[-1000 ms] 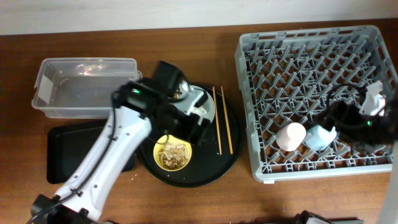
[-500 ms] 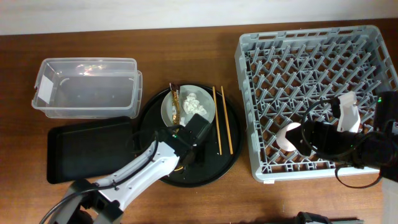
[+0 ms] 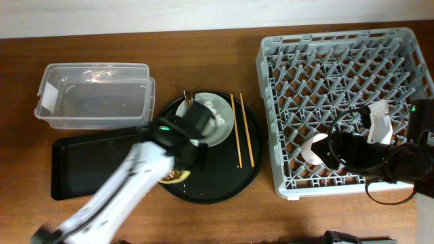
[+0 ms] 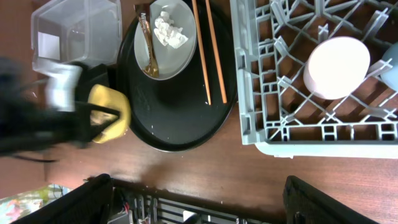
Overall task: Sort waste into correct bins and load items into the dishwasher rack
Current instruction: 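Lift the yellow bowl with the left gripper and dump scraps onto black tray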
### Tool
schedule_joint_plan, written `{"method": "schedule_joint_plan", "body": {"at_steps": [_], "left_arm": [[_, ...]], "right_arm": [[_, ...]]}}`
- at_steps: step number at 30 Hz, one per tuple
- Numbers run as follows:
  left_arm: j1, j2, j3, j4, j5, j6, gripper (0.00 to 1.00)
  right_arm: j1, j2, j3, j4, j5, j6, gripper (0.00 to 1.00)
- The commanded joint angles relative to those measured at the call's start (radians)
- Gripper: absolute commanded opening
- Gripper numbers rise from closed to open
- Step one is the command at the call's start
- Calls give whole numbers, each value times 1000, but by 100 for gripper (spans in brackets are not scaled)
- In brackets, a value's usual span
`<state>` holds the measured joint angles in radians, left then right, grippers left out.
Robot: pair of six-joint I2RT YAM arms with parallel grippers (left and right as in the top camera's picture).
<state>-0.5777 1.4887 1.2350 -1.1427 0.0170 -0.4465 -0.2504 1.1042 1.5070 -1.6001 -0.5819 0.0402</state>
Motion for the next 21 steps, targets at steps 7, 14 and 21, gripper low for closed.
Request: {"method": "schedule_joint_plan", "body": {"at_steps": [7, 14, 21], "left_arm": [[783, -39, -30, -75, 753, 629, 0], [1201, 235, -137, -280, 1272, 1188, 0], [1257, 293, -138, -319, 1282, 1216, 0]], "right_arm": [[9, -2, 6, -2, -8, -15, 88], [9, -2, 6, -2, -8, -14, 88], [9, -2, 6, -2, -9, -14, 88]]}}
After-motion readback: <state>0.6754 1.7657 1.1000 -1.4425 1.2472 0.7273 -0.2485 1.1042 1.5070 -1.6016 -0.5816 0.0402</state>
